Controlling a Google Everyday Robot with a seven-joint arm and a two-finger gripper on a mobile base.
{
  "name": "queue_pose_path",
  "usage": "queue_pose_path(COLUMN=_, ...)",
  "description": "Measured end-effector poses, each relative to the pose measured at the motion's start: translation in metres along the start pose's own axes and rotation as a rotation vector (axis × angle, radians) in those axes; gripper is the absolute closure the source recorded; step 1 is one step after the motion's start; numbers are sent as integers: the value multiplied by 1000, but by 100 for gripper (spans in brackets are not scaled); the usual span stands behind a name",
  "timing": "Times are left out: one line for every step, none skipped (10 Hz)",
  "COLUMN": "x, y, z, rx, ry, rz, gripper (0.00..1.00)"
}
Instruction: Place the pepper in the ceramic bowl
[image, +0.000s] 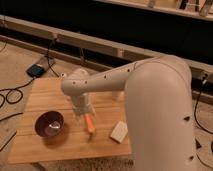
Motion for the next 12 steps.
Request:
queue_pose_path(x=-3, y=-2, z=7, rx=0, ry=5, rz=1, gripper=35)
queue_pose_path(x=-5, y=-3, z=15, rx=-3, ry=12, rz=3, gripper=35)
queue_pose_path(x=-8, y=-4, z=23, rx=-8, ry=18, rz=6, gripper=35)
queue_pose_path(x=-11, y=-4, z=27, rx=-14, ry=19, rz=8, gripper=35)
queue_pose_path(x=-12, y=-6, z=35, rx=-16, ry=27, rz=11, gripper=35)
queue_pose_path(x=-12, y=-7, z=40, rx=-17, ry=34, rz=13, gripper=35)
queue_pose_path(x=-12, y=-8, z=46, rx=-17, ry=45, rz=15, gripper=35)
queue_pose_path(x=-11, y=-9, z=51, rx=-18, ry=54, rz=15, gripper=35)
queue_pose_path(x=-11, y=-10, z=54, rx=-18, ry=60, rz=17, gripper=35)
queue_pose_path(x=-11, y=-10, z=59, rx=-20, ry=70, rz=18, gripper=35)
queue_pose_path(x=-11, y=-11, z=62, rx=-21, ry=77, rz=20, gripper=35)
queue_pose_path(x=-10, y=-11, z=66, rx=-23, ry=87, rz=22, gripper=35)
